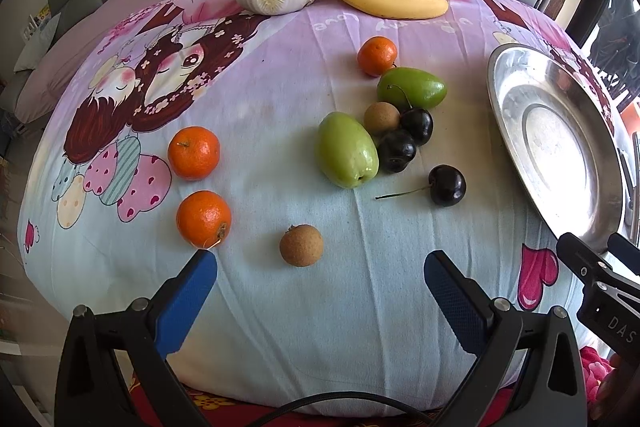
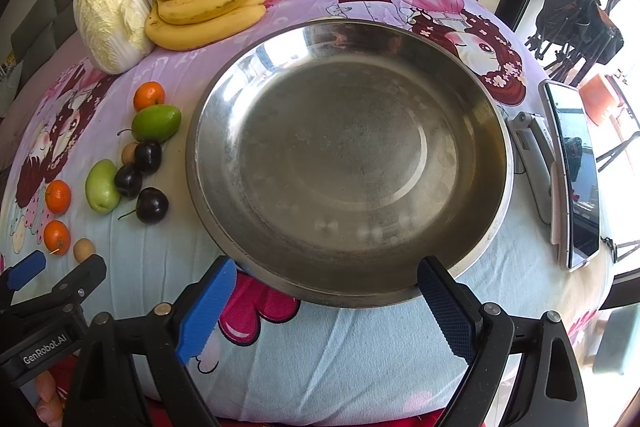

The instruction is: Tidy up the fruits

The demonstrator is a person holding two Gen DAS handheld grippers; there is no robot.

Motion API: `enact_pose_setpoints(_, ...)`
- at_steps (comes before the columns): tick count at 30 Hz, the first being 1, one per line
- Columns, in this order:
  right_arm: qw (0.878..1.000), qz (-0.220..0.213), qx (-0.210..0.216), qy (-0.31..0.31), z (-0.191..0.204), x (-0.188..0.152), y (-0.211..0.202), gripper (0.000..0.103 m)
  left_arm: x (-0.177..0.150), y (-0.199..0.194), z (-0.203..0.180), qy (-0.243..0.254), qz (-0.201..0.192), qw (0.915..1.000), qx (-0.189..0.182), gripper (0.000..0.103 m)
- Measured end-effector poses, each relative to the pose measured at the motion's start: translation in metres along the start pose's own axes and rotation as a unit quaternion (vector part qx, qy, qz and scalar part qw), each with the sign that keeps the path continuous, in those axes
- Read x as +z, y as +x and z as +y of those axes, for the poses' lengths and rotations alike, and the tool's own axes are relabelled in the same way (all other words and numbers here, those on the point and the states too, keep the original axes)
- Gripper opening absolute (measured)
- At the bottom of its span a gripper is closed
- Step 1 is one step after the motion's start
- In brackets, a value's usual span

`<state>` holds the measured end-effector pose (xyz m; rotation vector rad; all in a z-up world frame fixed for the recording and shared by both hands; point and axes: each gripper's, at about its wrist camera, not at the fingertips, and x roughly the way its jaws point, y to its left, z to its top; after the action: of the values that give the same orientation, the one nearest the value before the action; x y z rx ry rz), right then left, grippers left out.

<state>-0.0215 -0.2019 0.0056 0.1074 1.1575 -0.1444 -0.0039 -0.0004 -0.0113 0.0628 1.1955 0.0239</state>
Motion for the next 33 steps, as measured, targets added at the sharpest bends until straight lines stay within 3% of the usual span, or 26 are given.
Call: enact_pose_setpoints(33,1.0,0.0,0.001,0.001,-0.0001,-0.0016,0.0023,0.096,-0.0002,-0.0005,0.0026,-0.007,-0.001,1.0,-0.005,0.103)
